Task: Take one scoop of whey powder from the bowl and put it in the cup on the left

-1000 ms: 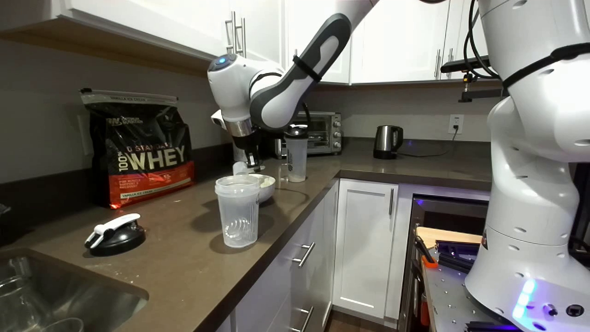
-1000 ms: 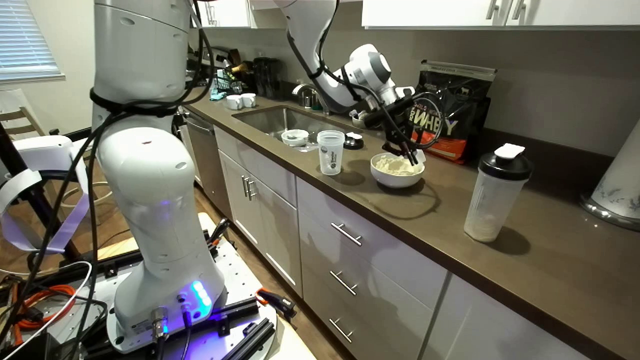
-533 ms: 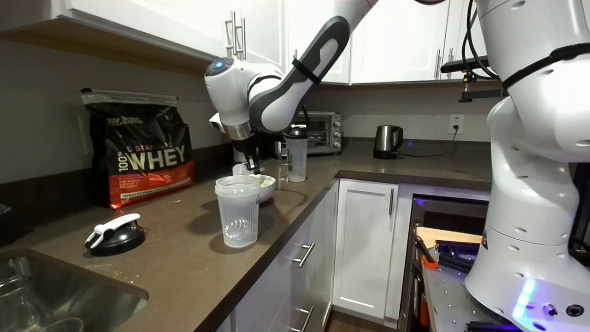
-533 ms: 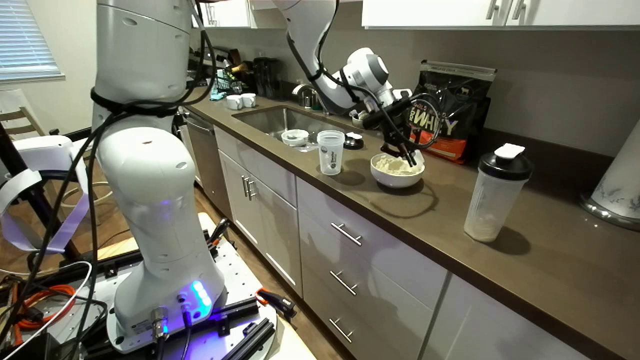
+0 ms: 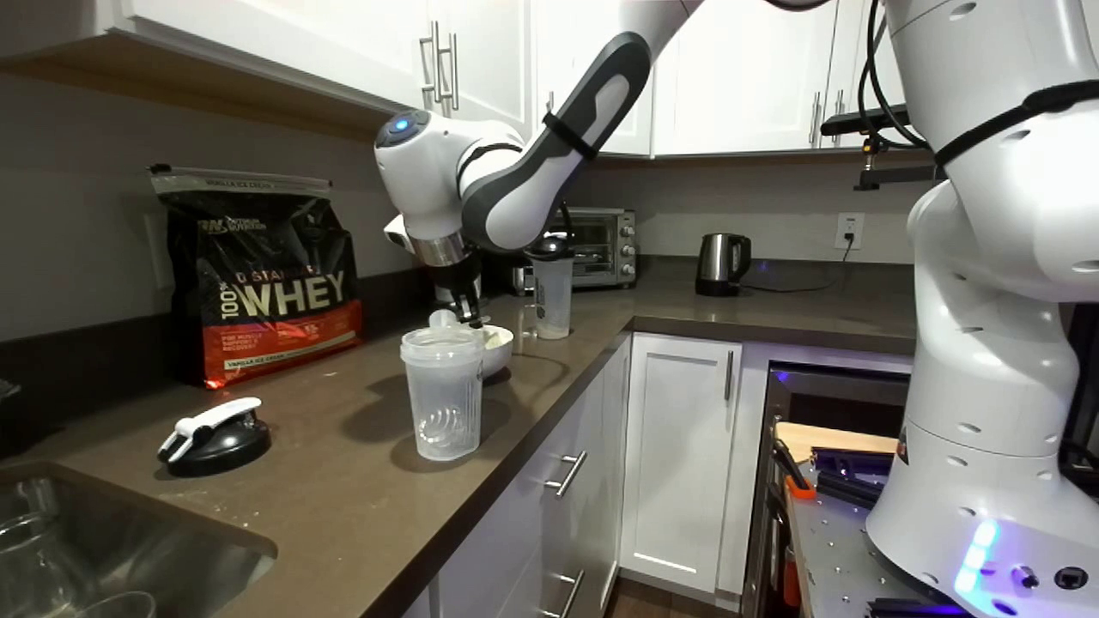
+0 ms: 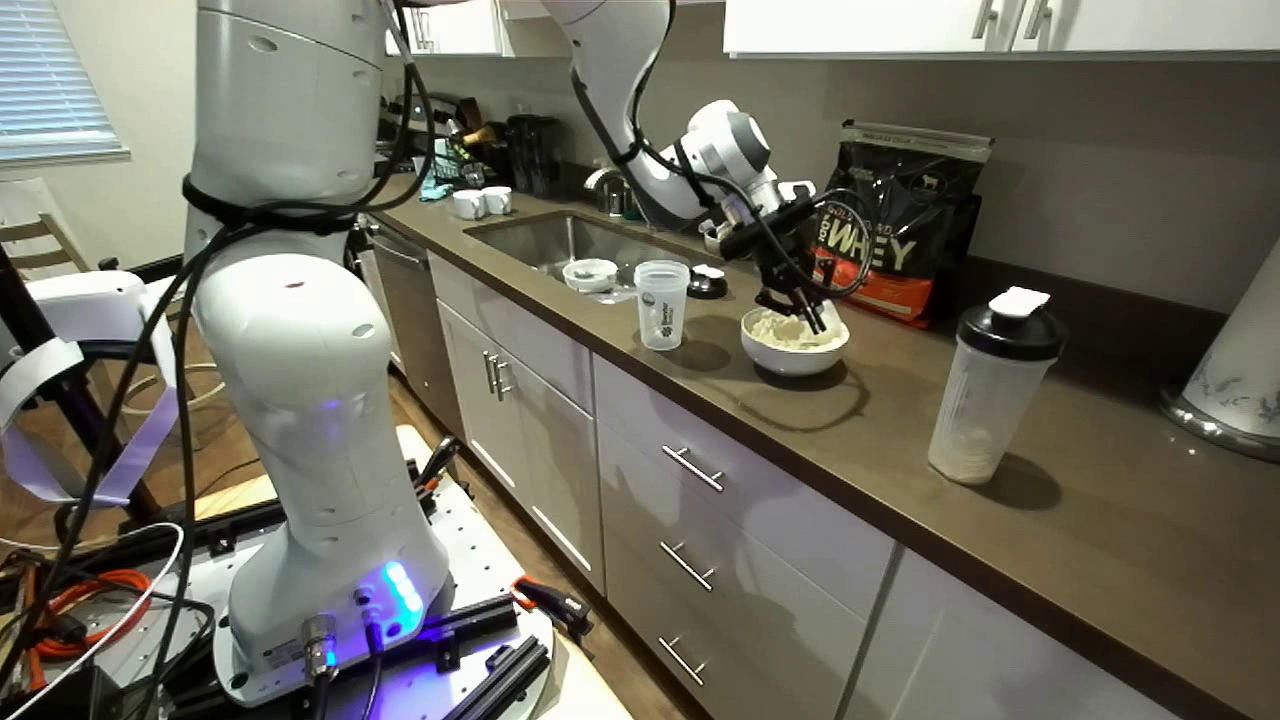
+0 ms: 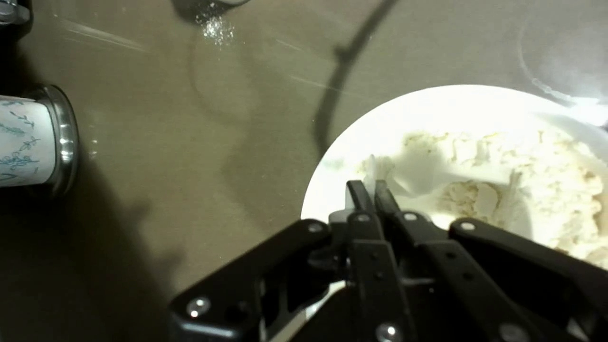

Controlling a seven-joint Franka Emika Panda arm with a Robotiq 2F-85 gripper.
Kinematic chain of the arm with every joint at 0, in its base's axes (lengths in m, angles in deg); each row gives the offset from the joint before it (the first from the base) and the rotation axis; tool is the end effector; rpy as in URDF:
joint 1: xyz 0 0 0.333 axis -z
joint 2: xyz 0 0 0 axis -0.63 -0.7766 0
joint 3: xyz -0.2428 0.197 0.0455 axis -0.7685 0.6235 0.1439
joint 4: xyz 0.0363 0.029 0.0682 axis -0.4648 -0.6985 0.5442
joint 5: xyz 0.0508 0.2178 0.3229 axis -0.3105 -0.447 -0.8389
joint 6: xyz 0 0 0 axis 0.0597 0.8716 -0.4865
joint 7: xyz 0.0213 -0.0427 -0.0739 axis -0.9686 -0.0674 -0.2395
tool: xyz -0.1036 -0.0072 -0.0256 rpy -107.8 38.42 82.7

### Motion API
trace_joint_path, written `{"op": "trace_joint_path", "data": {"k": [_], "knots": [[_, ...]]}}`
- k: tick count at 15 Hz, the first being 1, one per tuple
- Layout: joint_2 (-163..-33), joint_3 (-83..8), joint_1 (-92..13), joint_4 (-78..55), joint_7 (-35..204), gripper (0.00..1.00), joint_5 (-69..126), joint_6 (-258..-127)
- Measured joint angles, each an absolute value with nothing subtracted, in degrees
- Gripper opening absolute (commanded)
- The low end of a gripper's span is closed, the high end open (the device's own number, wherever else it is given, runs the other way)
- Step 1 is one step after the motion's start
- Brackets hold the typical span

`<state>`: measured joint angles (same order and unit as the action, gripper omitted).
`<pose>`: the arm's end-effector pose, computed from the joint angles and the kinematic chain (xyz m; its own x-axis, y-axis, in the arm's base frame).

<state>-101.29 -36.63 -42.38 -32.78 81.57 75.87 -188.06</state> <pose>0.6091 -0.0171 0.2970 0.8497 0.4808 -0.2163 0.5083 -0.6379 0.5786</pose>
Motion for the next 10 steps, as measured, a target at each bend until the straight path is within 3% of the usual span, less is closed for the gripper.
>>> {"op": "trace_joint_path", "data": {"k": [10], "knots": [[-101.4, -36.2, -42.4, -33.0, 81.6, 0.01, 75.9, -187.7]]}}
